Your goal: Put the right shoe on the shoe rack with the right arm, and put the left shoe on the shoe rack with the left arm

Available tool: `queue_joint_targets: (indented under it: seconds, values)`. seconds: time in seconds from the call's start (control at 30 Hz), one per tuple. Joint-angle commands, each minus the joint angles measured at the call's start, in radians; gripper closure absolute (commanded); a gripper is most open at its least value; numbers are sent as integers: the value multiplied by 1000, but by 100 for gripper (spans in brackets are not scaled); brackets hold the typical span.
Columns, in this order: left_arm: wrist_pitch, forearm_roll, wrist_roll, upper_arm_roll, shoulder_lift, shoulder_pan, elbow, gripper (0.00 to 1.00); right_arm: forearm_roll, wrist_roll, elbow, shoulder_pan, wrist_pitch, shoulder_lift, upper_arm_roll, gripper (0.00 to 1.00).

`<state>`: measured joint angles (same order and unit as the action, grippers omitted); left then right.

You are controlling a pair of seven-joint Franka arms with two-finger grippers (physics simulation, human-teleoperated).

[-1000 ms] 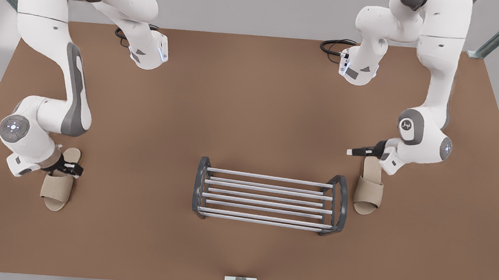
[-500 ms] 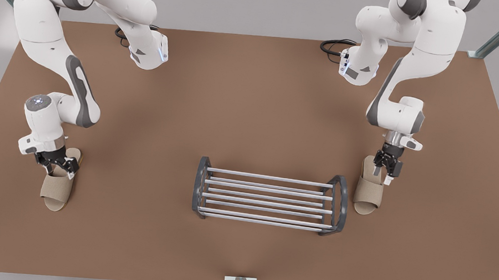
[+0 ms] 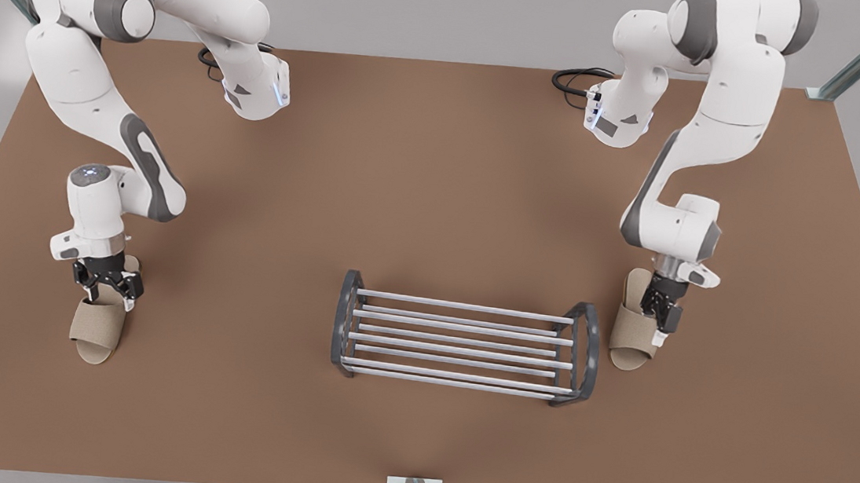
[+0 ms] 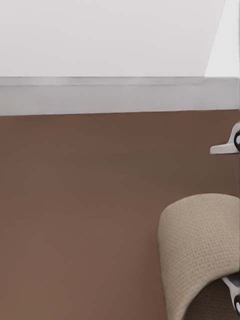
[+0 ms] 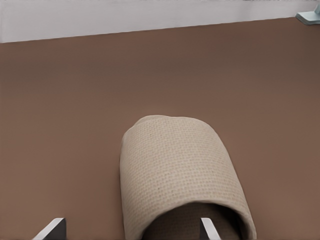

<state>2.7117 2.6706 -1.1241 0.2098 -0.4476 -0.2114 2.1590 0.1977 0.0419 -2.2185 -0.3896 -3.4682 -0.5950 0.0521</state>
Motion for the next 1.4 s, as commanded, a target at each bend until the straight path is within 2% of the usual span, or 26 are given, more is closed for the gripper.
queue_joint_targets:
  seconds: [0.0,0.13,0.17,0.23,0.63,0.67,0.7,0.73,0.97,1.0,1.03,1.2,1.3,1.33,1.37]
  values:
    - [2,0,-86,-1,-13,0,-16,0,0,-7,3,0,-46,-9,0,1]
    - [2,2,-82,-1,-34,-3,-45,0,2,-5,25,2,-46,-34,0,1]
    - [2,6,-79,-1,-40,-9,-48,19,2,-5,33,2,-46,-42,0,1]
    - [2,6,-72,-1,-40,-13,-50,25,2,-5,39,2,-46,-52,0,1]
    - [-6,6,-6,-9,-71,-14,-53,25,9,-5,129,5,-48,-134,2,0]
    - [-6,8,-2,-9,-71,-14,-64,30,9,-5,134,3,-48,-135,2,0]
    - [-6,8,0,-9,-71,-13,-64,43,9,-5,135,3,-48,-141,2,0]
    - [-6,6,-2,-9,-69,-14,-65,46,9,-5,143,5,-48,-144,2,0]
    - [-4,8,116,-9,-6,3,-136,46,9,-4,177,8,-48,-177,3,0]
    - [-4,11,144,-9,1,7,-142,52,8,-4,184,8,-48,-181,3,0]
    - [-4,9,156,-9,1,15,-150,78,8,-4,187,8,-48,-184,3,0]
    - [11,2,158,-9,10,21,-159,79,8,-7,189,8,-48,-178,5,3]
    - [407,2,155,-18,311,18,-159,79,9,-7,189,8,-48,-175,8,3]
    - [448,-1,155,-20,388,12,-180,79,9,-8,191,8,-48,-174,8,5]
    - [531,-102,130,-64,403,-12,-240,79,9,-8,191,8,-48,-174,8,9]
